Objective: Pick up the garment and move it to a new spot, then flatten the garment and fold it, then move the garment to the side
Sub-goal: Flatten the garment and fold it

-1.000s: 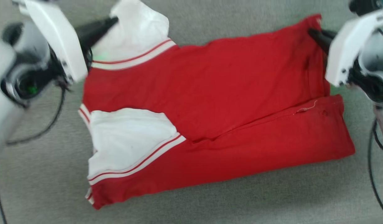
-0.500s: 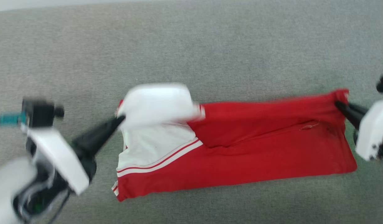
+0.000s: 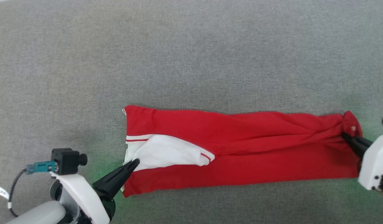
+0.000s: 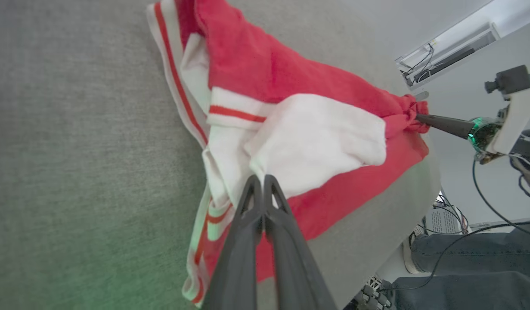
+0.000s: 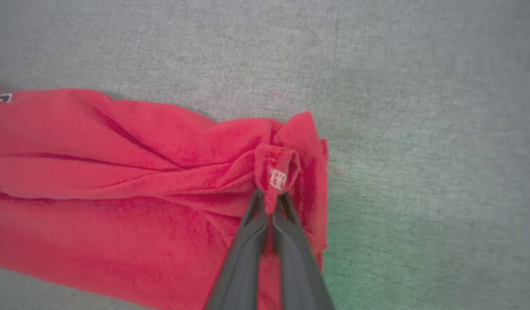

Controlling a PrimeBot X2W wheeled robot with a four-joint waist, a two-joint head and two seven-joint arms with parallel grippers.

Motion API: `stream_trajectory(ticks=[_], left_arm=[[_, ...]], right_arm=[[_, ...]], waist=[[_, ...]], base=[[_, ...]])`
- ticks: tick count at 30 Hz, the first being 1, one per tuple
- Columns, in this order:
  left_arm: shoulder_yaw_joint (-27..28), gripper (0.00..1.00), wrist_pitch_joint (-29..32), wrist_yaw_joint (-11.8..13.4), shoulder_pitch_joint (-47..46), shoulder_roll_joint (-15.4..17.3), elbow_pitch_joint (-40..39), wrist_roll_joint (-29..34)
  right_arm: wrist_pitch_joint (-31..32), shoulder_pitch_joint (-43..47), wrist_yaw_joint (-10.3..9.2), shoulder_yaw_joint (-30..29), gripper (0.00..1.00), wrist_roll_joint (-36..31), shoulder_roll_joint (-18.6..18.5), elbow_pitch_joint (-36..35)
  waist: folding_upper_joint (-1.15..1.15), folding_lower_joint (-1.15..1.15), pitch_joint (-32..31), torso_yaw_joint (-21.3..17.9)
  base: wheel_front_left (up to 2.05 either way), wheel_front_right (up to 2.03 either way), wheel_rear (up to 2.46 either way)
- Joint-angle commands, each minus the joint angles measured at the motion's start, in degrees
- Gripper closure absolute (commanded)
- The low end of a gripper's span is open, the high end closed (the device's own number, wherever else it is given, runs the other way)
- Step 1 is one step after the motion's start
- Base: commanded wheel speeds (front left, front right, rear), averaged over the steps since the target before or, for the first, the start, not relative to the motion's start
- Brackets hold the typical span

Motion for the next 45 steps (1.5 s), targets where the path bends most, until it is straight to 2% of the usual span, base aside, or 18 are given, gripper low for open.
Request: stream_trajectory(ticks=[1,4,5,6,7,8,9,11,13,17,22,23,30,36,39,40,41,45], left_arm=[[-0.26,1.00,0.31,-0.34,-1.07,-0.64,1.39,0.43],[-0.72,1.00,0.49,-0.68,-2.00,-2.77,4.91,1.00],[-0.80,1.00,0.44,-0.74,-2.20,-3.19,5.86,1.13],[-0.91,1.00,0.37,-0.81,-2.36,-3.67,6.59,1.30],[-1.02,1.00,0.23,-0.78,-2.54,-3.90,7.20,1.83],[-0.98,0.98,0.15,-0.78,-2.59,-4.17,7.81,2.16],[-0.77,0.85,0.02,-0.81,-2.44,-4.56,7.94,2.48],[0.07,0.52,-0.45,-0.84,-1.83,-4.87,7.67,2.93],[0.99,0.01,-0.70,-0.85,-0.83,-5.14,7.34,3.84],[6.25,0.00,-0.89,-0.86,1.57,-7.10,6.86,6.34],[16.92,0.00,-0.89,-0.86,7.89,-12.97,9.66,12.42],[16.92,0.00,-0.89,-0.86,7.89,-12.97,9.66,12.42],[33.04,0.00,-0.89,-0.87,15.18,-22.52,13.08,25.42],[43.20,0.00,-0.90,-0.87,19.27,-27.46,10.93,41.04],[46.82,0.00,-0.90,-0.84,20.97,-29.66,9.32,48.72],[47.87,0.00,-0.90,-0.81,21.52,-30.35,8.87,50.84],[49.05,0.00,-0.90,-0.81,21.87,-31.01,8.48,52.91],[51.89,0.00,-0.90,-0.74,23.62,-33.45,6.64,57.21]], right_arm=[[-0.32,-0.82,-0.04,0.34,1.00,-0.29,0.52,0.61],[-0.74,-1.96,-0.04,1.78,1.00,-0.83,0.93,2.05],[-0.89,-2.27,-0.04,2.30,0.89,-0.94,0.92,2.43],[-1.13,-2.48,-0.04,2.65,0.63,-1.05,0.75,2.62],[-0.98,-2.60,-0.04,2.79,0.09,-0.88,0.67,2.79],[-0.65,-2.64,-0.04,2.80,0.00,-0.05,0.84,2.70],[-0.61,-2.74,-0.04,2.23,0.00,0.70,1.15,2.41],[0.15,-2.27,-0.04,0.98,0.00,1.61,0.93,1.76],[1.35,-0.93,-0.04,-0.67,0.00,2.04,0.41,0.85],[4.26,1.44,-0.04,-4.93,0.00,1.54,0.72,1.15],[6.93,2.84,-0.04,-7.12,0.00,0.93,2.34,4.77],[6.93,2.84,-0.04,-7.12,0.00,0.93,2.34,4.77],[8.32,1.75,-0.04,-7.39,0.00,0.18,3.49,10.20],[9.71,1.09,-0.03,-6.95,0.00,-0.28,4.27,13.18],[10.47,0.86,-0.03,-7.03,0.60,-0.64,4.66,14.48],[10.45,0.86,-0.03,-7.33,0.75,-0.69,4.81,14.88],[10.46,0.66,-0.03,-7.48,1.00,-0.75,4.87,15.25],[10.29,-0.35,-0.12,-8.05,1.00,-1.28,4.87,16.23]], waist=[[0.00,0.00,0.19,0.07],[0.00,0.00,0.44,-0.02],[0.00,0.00,0.47,-0.11],[0.00,0.00,0.41,-0.14],[0.00,0.00,0.29,-0.20],[0.00,0.00,0.13,-0.24],[0.00,0.00,-0.12,-0.22],[0.00,0.00,-0.69,0.00],[0.00,0.00,-1.43,0.55],[0.00,0.00,-2.79,2.33],[0.00,0.00,-4.09,5.10],[0.00,0.00,-4.09,5.10],[0.00,0.00,-5.30,8.16],[0.00,0.00,-5.73,9.24],[0.00,0.00,-5.78,9.44],[0.00,0.00,-5.78,9.46],[0.00,0.00,-5.74,9.48],[0.00,0.00,-5.40,8.96]], base=[[0.00,0.00,0.00],[0.00,0.00,0.00],[0.00,0.00,0.00],[0.00,0.00,0.00],[0.00,0.00,0.00],[0.00,0.00,0.00],[0.00,0.00,0.00],[0.00,0.00,0.00],[0.00,0.00,0.00],[0.00,0.00,0.00],[0.00,0.00,0.00],[0.00,0.00,0.00],[0.00,0.00,0.00],[0.00,0.00,0.00],[0.00,0.00,0.00],[0.00,0.00,0.00],[0.00,0.00,0.00],[0.00,0.00,0.00]])
